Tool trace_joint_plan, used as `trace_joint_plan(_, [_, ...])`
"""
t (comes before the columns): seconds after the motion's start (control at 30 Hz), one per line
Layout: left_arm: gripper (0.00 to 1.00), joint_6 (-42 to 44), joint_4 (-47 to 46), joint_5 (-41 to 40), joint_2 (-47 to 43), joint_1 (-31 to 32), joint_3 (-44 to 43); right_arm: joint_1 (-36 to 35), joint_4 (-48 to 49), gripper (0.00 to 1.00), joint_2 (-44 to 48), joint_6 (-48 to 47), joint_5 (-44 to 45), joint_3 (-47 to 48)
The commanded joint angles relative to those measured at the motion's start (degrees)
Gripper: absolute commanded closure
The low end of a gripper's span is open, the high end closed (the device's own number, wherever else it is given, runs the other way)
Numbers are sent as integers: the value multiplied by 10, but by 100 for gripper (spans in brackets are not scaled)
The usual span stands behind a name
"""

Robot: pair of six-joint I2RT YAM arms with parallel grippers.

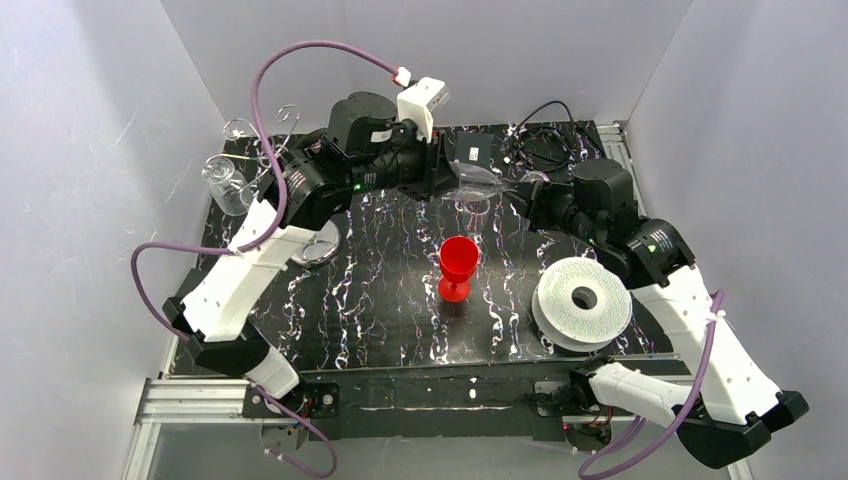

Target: Take the wine glass off the wine glass rack

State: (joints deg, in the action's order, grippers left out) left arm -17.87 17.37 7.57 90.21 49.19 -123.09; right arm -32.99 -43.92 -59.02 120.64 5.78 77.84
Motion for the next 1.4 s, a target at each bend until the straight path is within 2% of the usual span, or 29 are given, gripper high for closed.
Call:
trace_joint_plan(0.0, [100,7,-10,-12,-3,16,-5,-13,34,99,22,36,-38,-6])
trace_joint_plan(0.17, [100,8,-18,-22,-4,22,-3,-13,41,99,36,37,-27,-25])
trace_joint_plan(0.33, [100,1,-7,-26,12,24,-43,-13,57,99,42,29,-12,-38])
trace_joint_plan(0.37, [100,0,-6,-30,11,24,-44,-13,61,94,44,24,-10,-40])
trace_joint_plan(0.43, [100,-2,-6,-37,6,26,-41,-13,74,64,45,7,-11,-46])
trace_joint_plan(0.5, [100,-2,-10,-44,-5,27,-33,-13,78,40,46,-12,-15,-45])
trace_joint_plan(0.53, [100,-1,-13,-47,-7,28,-29,-13,77,31,47,-19,-15,-44])
trace_joint_plan(0.6, [100,4,-15,-51,-6,28,-31,-13,76,26,48,-26,-9,-43])
trace_joint_plan(0.8, [100,22,33,-67,36,28,-116,-10,85,19,48,-62,14,-34])
trace_joint_plan(0.93, [100,40,55,-100,39,28,-133,-9,91,17,47,-123,22,-24])
trace_joint_plan(1.07, [100,67,69,-133,35,27,-138,-8,138,15,69,-271,69,-23])
trace_joint_plan(1.2, [100,93,108,-176,58,27,-188,-8,179,15,92,-402,116,-25])
trace_joint_plan(1.37, [100,115,137,-236,55,25,-201,-8,227,14,98,-564,102,-19])
